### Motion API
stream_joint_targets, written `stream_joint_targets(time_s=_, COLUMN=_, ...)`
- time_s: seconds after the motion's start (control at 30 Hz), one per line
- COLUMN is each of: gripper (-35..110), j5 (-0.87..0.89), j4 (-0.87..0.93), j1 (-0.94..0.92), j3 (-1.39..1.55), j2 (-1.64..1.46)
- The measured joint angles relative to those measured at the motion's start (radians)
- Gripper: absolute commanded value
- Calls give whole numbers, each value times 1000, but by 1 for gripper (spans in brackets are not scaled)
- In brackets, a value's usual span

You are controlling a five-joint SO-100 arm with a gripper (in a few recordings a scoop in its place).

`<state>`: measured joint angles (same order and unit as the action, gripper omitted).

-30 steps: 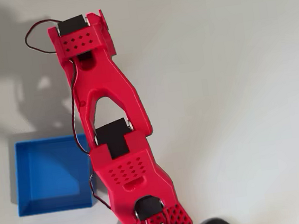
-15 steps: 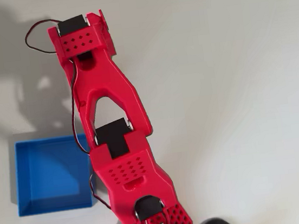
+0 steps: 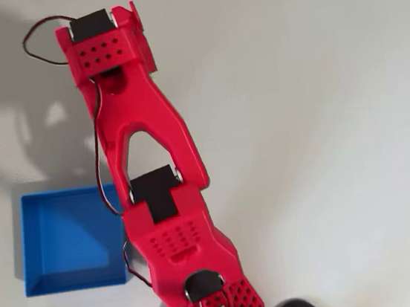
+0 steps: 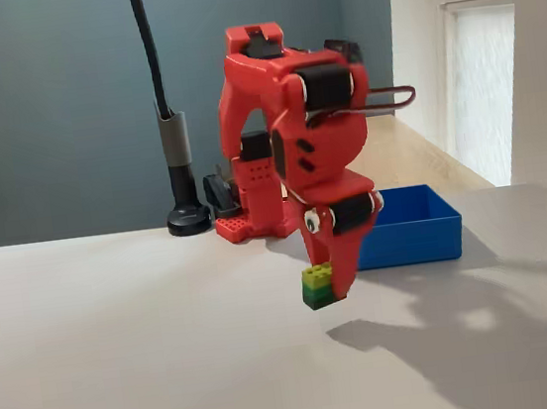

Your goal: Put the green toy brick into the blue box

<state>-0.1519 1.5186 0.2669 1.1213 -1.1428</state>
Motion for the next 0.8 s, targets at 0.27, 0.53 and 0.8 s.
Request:
stream_joint_targets(time_s=0.27, gripper=0, j5=8, j4=74, j1=94, j3=48, j2=-233)
stream_joint_targets(time_s=0.53, gripper=0, j5=40, j4=92, j1=218, j3=215, j2=-463)
stream_joint_targets(time_s=0.8, gripper=0, j5=106, j4=92, j1=402, j3=380, j2=-640)
